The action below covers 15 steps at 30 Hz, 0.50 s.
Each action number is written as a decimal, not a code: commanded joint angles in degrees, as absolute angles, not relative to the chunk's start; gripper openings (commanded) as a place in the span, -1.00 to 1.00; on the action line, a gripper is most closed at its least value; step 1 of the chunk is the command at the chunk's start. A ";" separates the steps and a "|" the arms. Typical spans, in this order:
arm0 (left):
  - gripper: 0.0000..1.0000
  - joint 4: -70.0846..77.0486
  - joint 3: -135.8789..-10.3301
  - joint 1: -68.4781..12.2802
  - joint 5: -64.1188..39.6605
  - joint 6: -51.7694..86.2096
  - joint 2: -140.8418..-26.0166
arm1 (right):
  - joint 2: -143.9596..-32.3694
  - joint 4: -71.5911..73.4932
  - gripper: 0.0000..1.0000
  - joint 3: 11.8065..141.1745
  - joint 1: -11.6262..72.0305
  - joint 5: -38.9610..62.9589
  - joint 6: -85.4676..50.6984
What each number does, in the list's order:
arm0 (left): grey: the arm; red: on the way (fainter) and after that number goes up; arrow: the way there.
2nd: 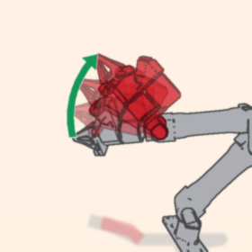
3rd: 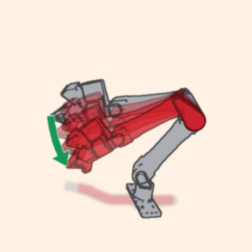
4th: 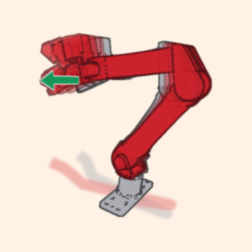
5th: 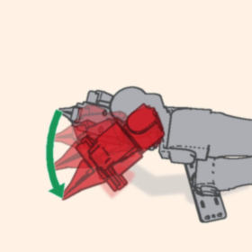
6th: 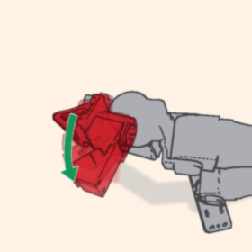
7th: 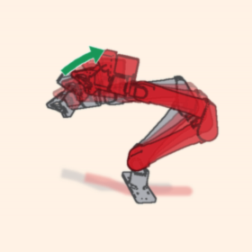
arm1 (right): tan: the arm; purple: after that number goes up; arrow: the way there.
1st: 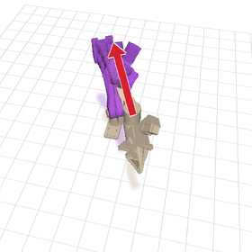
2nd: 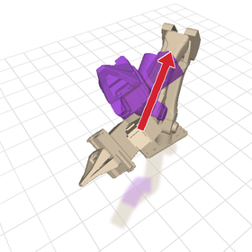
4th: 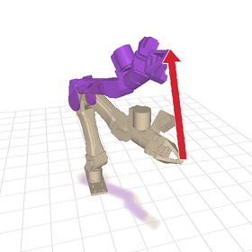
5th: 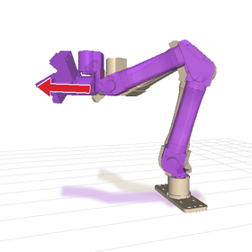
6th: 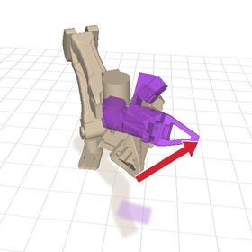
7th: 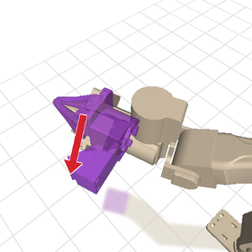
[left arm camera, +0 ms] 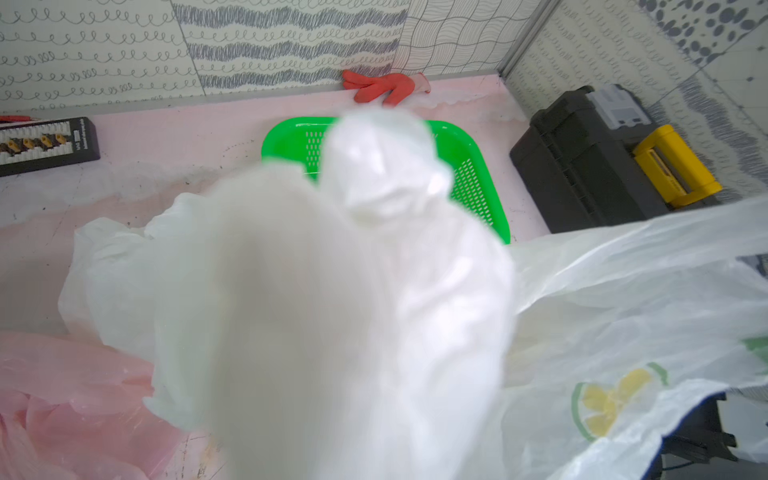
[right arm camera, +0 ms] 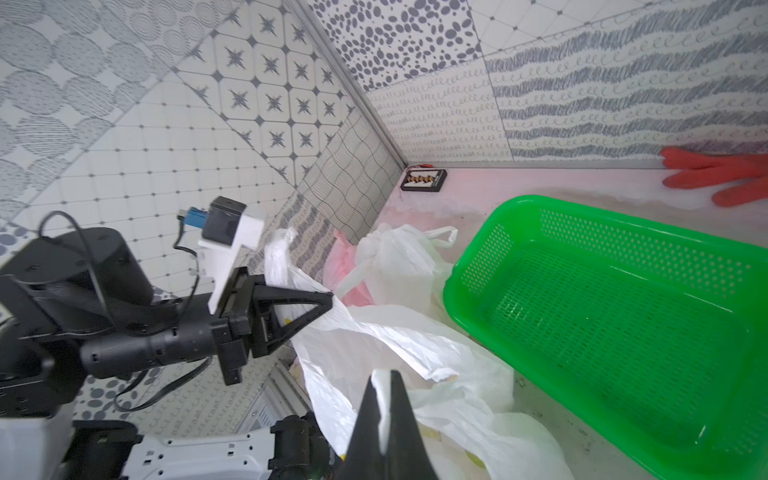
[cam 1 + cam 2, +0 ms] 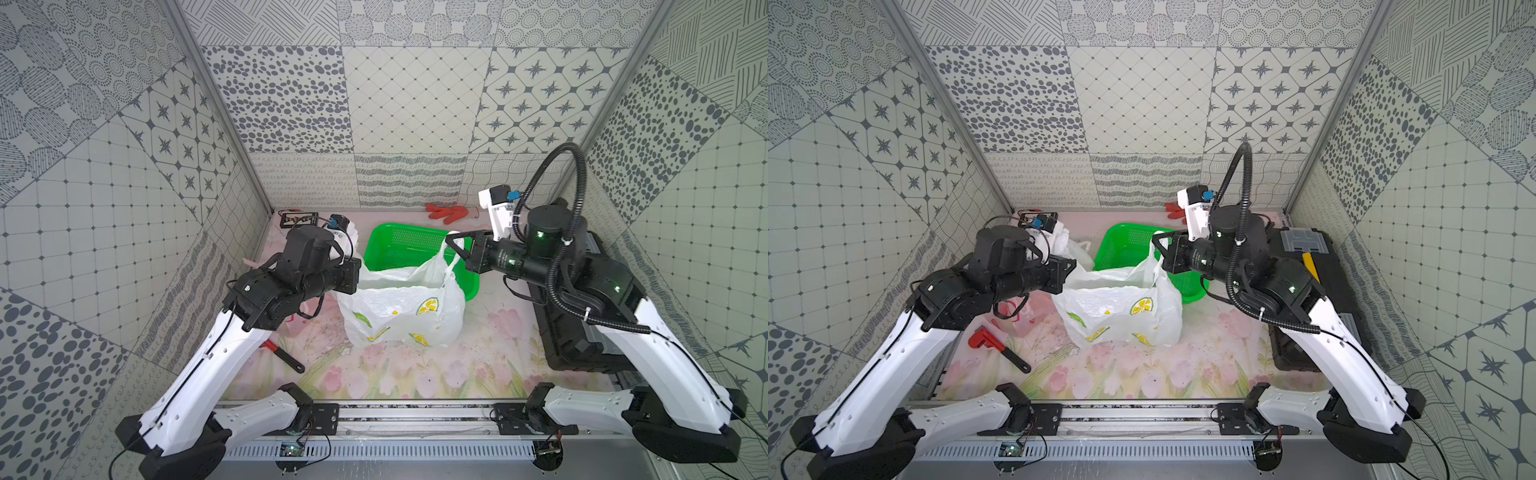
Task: Place the pears into plastic bags & tie knots
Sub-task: Place the plastic bag at the center of the board.
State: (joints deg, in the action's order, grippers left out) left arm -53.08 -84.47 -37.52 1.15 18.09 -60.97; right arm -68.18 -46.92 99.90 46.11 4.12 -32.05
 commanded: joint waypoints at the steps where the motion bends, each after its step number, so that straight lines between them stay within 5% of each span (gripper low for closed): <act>1: -1.00 -51.93 -85.42 -42.42 7.05 24.17 -60.06 | -69.51 -50.60 -1.00 103.36 45.98 8.00 -30.29; 15: -1.00 -41.00 -82.22 -46.23 9.23 25.66 -70.77 | -70.60 -53.88 -0.97 93.74 34.73 -0.16 -26.24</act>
State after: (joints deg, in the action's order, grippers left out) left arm -47.29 -81.43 -45.98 5.52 24.64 -68.03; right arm -69.84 -53.15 93.89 34.98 3.51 -29.26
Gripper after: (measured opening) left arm 0.047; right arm 0.060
